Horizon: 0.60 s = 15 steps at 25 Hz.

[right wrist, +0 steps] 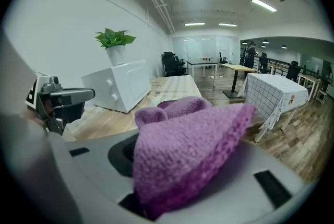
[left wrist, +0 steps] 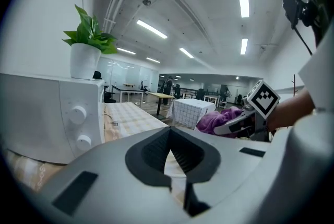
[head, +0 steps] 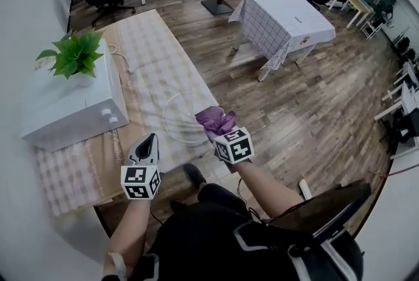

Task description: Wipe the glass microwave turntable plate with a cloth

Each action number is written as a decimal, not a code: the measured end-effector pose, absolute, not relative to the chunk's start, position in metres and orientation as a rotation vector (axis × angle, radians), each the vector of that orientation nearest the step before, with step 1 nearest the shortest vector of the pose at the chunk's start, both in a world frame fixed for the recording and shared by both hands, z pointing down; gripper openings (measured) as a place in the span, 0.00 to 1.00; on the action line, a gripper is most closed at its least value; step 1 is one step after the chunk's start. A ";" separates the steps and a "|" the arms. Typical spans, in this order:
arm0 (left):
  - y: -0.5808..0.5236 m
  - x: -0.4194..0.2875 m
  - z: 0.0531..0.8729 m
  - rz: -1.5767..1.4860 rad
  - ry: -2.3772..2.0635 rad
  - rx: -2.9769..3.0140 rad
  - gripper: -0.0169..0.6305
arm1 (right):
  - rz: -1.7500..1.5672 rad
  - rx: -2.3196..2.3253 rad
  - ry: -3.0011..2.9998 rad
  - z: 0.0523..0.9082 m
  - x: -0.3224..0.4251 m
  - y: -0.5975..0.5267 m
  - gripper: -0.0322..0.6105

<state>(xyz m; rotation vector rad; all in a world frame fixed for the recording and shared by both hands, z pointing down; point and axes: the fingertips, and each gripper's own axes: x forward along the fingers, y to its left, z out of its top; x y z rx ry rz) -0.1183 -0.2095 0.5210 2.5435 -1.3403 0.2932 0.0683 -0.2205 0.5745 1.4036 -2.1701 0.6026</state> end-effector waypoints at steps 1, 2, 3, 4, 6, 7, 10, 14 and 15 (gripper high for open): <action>-0.208 -0.122 0.517 0.277 -1.342 2.549 0.03 | 0.588 1.404 -2.191 0.567 0.063 -0.219 0.28; -0.207 -0.125 0.513 0.255 -1.344 2.546 0.03 | 0.569 1.398 -2.214 0.559 0.058 -0.217 0.28; -0.206 -0.128 0.510 0.227 -1.345 2.532 0.03 | 0.544 1.382 -2.239 0.553 0.053 -0.214 0.28; -0.203 -0.129 0.505 0.198 -1.347 2.517 0.03 | 0.515 1.356 -2.264 0.547 0.048 -0.210 0.28; -0.198 -0.130 0.494 0.165 -1.357 2.518 0.03 | 0.476 1.315 -2.302 0.538 0.041 -0.203 0.28; -0.196 -0.129 0.487 0.162 -1.365 2.534 0.03 | 0.474 1.309 -2.318 0.532 0.039 -0.200 0.28; -0.192 -0.129 0.468 0.159 -1.395 2.575 0.03 | 0.482 1.317 -2.366 0.510 0.037 -0.198 0.28; -0.192 -0.130 0.455 0.158 -1.436 2.564 0.03 | 0.463 1.324 -2.430 0.484 0.042 -0.197 0.28; -0.193 -0.129 0.452 0.159 -1.447 2.562 0.03 | 0.462 1.329 -2.446 0.479 0.045 -0.198 0.28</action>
